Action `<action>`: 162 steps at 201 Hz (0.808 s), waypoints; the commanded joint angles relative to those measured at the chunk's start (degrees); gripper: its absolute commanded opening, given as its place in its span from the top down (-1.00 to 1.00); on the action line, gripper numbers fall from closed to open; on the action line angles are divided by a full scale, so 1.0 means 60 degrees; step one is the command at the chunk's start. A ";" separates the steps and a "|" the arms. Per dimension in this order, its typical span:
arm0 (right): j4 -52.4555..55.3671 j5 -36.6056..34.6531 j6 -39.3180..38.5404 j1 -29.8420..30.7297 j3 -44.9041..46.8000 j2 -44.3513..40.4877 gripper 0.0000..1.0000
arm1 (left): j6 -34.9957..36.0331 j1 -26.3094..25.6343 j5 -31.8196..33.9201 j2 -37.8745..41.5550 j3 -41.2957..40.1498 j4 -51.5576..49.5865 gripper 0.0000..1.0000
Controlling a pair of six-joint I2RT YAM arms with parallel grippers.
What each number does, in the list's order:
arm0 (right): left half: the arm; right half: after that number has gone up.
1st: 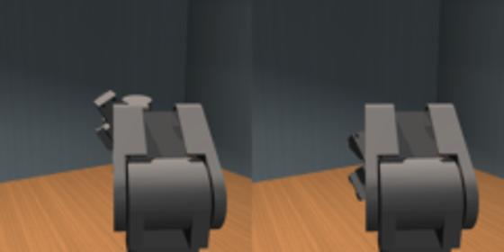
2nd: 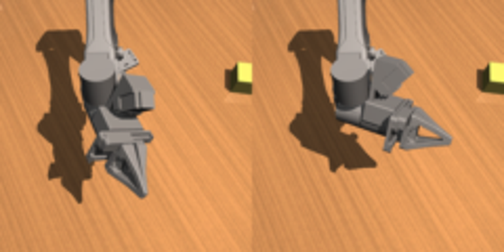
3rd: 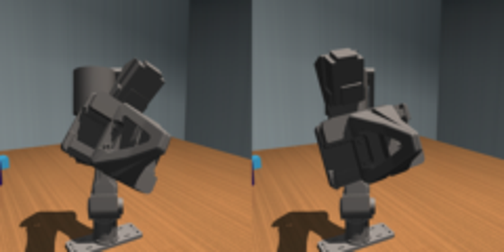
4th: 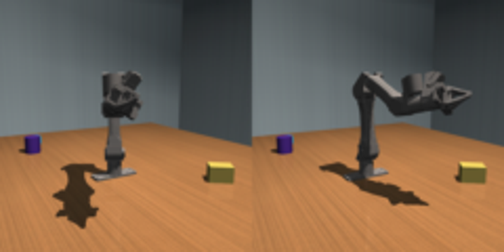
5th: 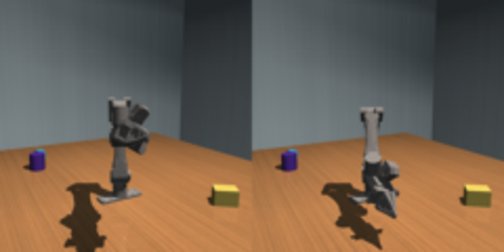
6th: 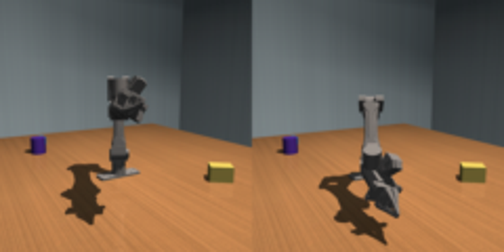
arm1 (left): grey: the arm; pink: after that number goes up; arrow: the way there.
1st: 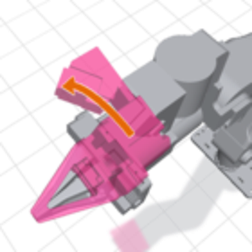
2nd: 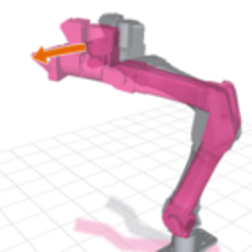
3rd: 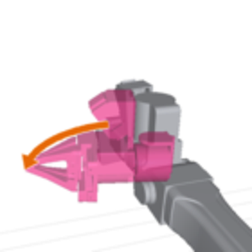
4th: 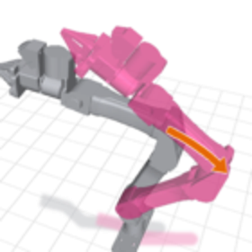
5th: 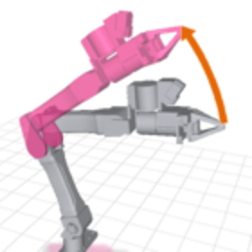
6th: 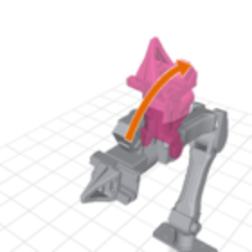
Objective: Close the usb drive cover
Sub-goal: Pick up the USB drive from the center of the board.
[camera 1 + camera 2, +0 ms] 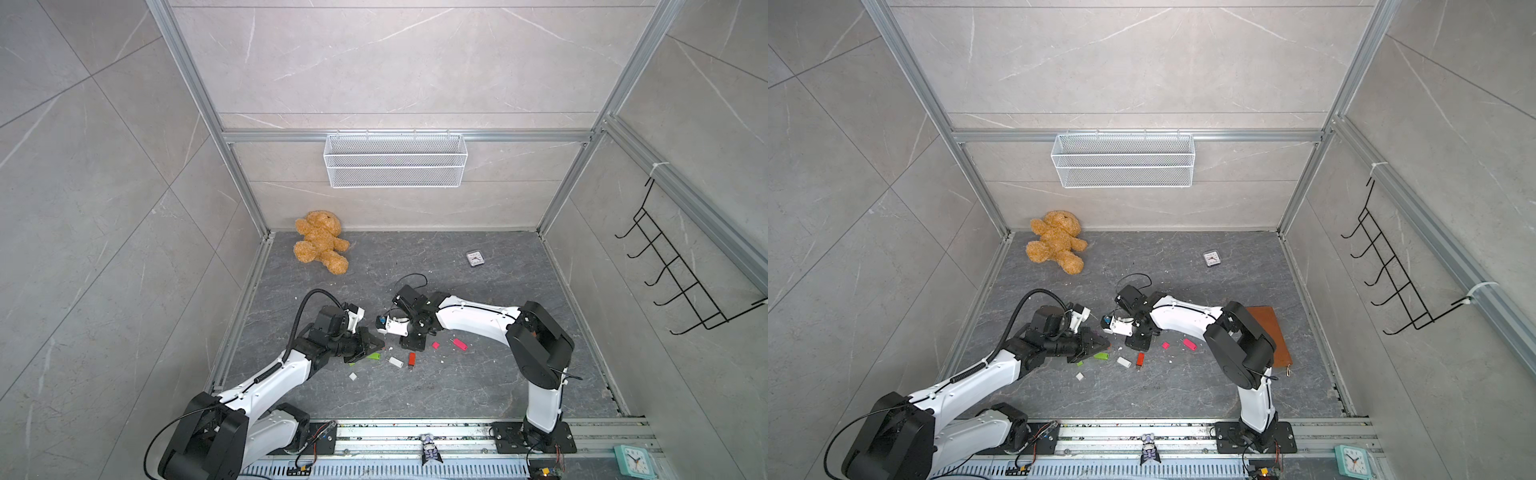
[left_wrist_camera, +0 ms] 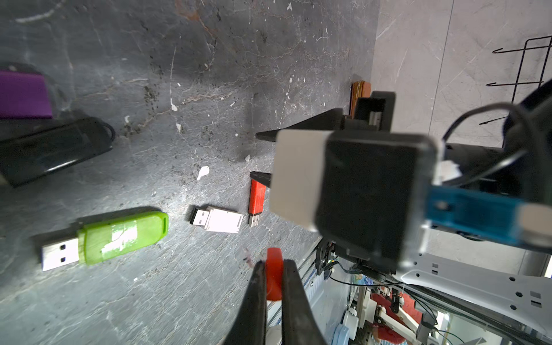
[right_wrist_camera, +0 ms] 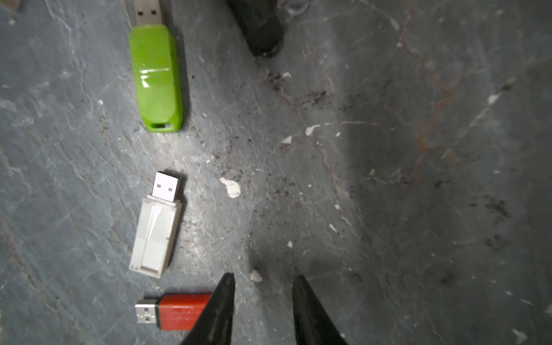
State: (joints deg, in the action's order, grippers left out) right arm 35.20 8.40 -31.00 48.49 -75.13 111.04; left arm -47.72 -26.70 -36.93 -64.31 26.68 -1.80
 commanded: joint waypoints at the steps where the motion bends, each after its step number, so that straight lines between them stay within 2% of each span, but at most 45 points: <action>1: 0.0366 0.0006 0.0051 0.0100 0.0013 0.0088 0.27 | 0.0161 0.0037 0.0046 0.0080 0.0060 -0.0199 1.00; 93: 0.0888 -0.0786 0.0175 0.0130 0.1575 -0.1260 0.29 | 0.0275 0.0041 -0.0084 -0.0223 0.0165 -0.0126 1.00; 135: 0.0650 -0.0392 0.0254 0.0004 0.1350 -0.1540 0.27 | 0.0280 0.0040 -0.0061 -0.0128 0.0250 -0.0251 1.00; 162: 0.0713 0.0456 -0.0464 -0.0220 0.1472 -0.1880 0.26 | 0.0296 0.0041 0.0102 0.0209 0.0231 -0.0488 1.00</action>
State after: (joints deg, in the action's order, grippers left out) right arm 39.03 6.24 -30.79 48.34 -66.28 103.07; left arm -47.29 -26.70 -36.49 -65.49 26.70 -3.18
